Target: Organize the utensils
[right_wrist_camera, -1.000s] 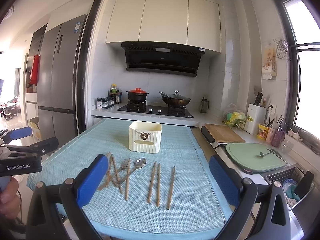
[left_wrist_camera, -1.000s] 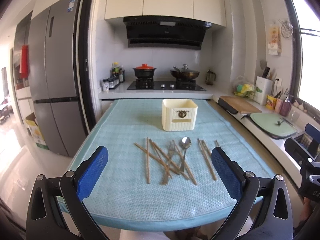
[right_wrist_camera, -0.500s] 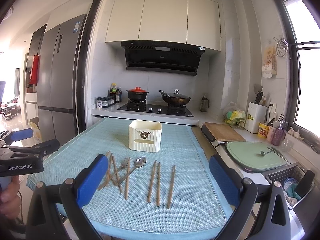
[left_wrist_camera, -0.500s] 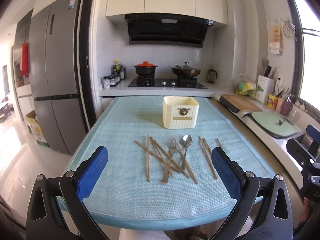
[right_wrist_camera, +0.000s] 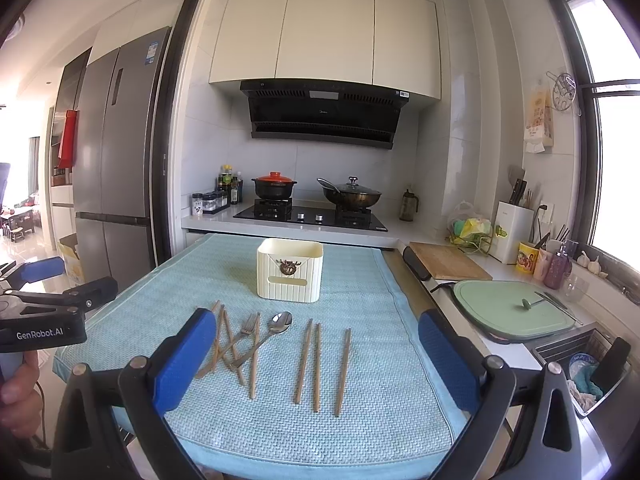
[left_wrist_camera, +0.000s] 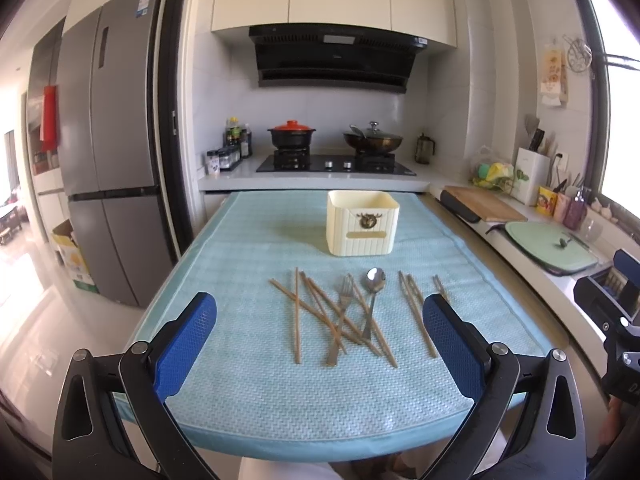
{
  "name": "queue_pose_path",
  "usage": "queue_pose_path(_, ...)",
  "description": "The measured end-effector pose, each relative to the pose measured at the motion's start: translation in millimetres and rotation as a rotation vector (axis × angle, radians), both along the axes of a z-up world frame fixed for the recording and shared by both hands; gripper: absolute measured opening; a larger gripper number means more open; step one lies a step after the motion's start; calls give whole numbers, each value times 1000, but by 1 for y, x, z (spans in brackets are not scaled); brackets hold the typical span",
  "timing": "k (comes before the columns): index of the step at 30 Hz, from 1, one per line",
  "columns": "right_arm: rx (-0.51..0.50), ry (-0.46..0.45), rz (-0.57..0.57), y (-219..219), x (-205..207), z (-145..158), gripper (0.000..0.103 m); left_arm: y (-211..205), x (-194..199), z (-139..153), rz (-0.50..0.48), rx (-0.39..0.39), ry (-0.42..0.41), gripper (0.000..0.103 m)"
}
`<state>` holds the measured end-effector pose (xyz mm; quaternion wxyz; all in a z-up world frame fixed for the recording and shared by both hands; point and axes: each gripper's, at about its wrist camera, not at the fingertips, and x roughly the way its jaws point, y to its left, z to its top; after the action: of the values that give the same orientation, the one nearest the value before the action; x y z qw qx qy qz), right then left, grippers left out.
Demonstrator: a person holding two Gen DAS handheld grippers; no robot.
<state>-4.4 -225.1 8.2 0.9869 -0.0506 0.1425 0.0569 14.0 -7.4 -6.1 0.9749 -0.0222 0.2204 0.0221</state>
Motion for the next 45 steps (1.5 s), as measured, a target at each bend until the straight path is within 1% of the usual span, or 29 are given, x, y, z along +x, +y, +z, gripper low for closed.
queue_pose_path(9,2,13,1,-1,5,0,103,0,5,-3,-8,-12,3,103)
queue_pose_path(16,2,16,1,0,6,-1,103,-1,5,-6,-19,-7,6,103)
queue_pose_path(21,2,17,1,0,6,-2,103,2,4,-6,-29,-21,4,103)
queue_pose_path(34,3,21,1,-1,9,-4,103,7,12,-6,-15,-38,16,103)
queue_pose_path(45,3,61,5,-4,23,-9,103,14,30,-13,9,-53,57,103)
